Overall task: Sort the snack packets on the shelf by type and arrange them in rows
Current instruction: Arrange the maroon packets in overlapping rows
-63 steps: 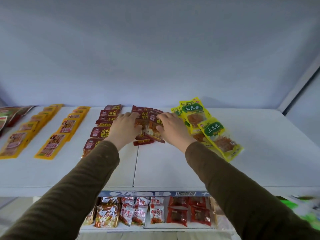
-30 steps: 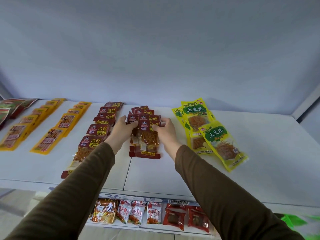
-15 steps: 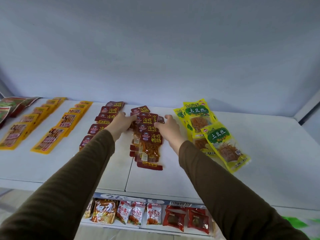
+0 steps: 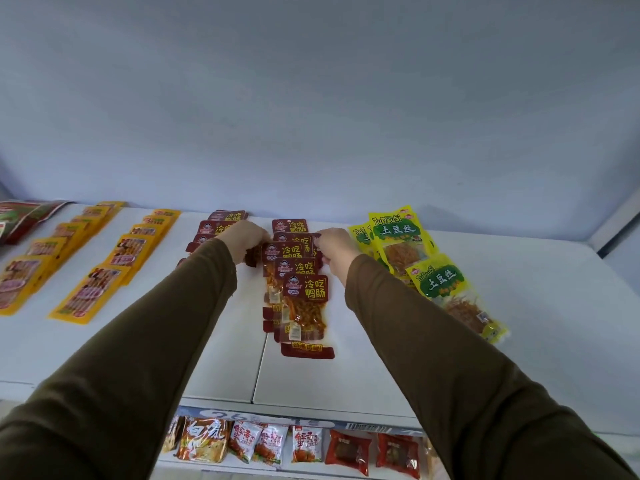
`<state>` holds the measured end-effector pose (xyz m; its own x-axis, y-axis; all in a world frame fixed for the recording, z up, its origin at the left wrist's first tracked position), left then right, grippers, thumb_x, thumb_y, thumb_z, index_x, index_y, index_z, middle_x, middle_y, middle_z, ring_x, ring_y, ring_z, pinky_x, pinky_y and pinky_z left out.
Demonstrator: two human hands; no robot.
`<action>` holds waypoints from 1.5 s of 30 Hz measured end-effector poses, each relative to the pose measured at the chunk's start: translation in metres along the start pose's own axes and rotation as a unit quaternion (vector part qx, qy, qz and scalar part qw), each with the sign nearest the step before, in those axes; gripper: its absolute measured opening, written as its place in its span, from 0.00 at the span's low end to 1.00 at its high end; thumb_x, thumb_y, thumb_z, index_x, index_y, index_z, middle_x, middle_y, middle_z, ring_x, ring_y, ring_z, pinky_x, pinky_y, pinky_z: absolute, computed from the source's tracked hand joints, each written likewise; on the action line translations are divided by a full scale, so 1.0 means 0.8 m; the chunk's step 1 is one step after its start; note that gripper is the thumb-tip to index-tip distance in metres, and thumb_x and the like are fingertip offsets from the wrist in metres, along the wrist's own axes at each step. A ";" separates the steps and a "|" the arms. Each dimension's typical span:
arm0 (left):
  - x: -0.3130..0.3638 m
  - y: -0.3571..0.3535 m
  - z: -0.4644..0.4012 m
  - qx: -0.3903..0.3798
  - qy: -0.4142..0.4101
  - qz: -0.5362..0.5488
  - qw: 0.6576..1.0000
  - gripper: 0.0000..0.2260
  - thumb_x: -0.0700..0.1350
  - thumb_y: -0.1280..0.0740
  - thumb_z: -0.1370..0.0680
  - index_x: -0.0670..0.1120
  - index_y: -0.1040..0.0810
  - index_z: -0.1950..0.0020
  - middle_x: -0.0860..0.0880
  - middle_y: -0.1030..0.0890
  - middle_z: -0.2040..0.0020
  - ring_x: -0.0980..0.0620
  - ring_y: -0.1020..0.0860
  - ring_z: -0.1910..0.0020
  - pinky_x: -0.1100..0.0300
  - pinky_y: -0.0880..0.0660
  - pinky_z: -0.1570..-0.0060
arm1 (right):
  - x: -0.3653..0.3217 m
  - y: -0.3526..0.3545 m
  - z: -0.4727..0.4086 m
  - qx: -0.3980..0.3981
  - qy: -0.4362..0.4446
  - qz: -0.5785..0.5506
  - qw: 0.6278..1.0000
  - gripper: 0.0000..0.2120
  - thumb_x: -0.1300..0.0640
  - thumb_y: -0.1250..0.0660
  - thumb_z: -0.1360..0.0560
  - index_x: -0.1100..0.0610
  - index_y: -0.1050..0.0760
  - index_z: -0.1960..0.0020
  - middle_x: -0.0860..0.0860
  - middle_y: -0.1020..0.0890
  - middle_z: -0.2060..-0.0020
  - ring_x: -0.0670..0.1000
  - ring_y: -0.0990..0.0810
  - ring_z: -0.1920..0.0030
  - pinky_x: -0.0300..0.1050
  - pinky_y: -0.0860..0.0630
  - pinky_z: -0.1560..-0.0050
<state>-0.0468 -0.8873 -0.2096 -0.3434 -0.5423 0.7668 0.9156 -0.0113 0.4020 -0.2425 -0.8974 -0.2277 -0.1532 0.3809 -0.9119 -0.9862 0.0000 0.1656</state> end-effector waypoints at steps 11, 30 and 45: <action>-0.002 0.015 -0.009 -0.023 -0.022 0.015 0.999 0.03 0.39 0.32 0.19 0.42 0.22 0.46 0.41 0.17 0.48 0.47 0.17 0.54 0.55 0.17 0.60 | -0.008 0.010 -0.026 0.078 0.121 -0.007 0.990 0.10 0.59 0.36 0.17 0.59 0.20 0.38 0.49 0.19 0.52 0.50 0.20 0.52 0.41 0.23 0.52; 0.017 0.012 -0.040 -0.004 -0.078 0.148 0.986 0.12 0.40 0.33 0.18 0.41 0.21 0.35 0.43 0.19 0.37 0.51 0.20 0.50 0.60 0.23 0.49 | 0.003 0.004 -0.050 0.023 0.081 0.007 0.996 0.10 0.65 0.36 0.18 0.52 0.21 0.46 0.55 0.17 0.50 0.51 0.19 0.63 0.38 0.28 0.73; 0.028 -0.003 -0.080 0.022 -0.100 0.068 0.992 0.05 0.36 0.31 0.20 0.45 0.23 0.53 0.42 0.17 0.47 0.48 0.16 0.54 0.59 0.17 0.60 | -0.017 -0.001 -0.063 -0.058 0.109 0.145 0.982 0.12 0.65 0.34 0.19 0.53 0.17 0.42 0.52 0.21 0.42 0.51 0.26 0.61 0.41 0.29 0.70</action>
<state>-0.0429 -0.9532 -0.2256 -0.2565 -0.3595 0.8972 0.9476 0.0890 0.3067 -0.2430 -0.9493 -0.2341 -0.4263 0.1415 -0.8935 -0.8975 -0.1893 0.3982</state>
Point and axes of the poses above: each hand's wrist, its own z-axis away from the middle knuckle, its own y-axis out of the back of the hand, x = y × z, the point moved 7 cm from there along -z, towards the middle knuckle
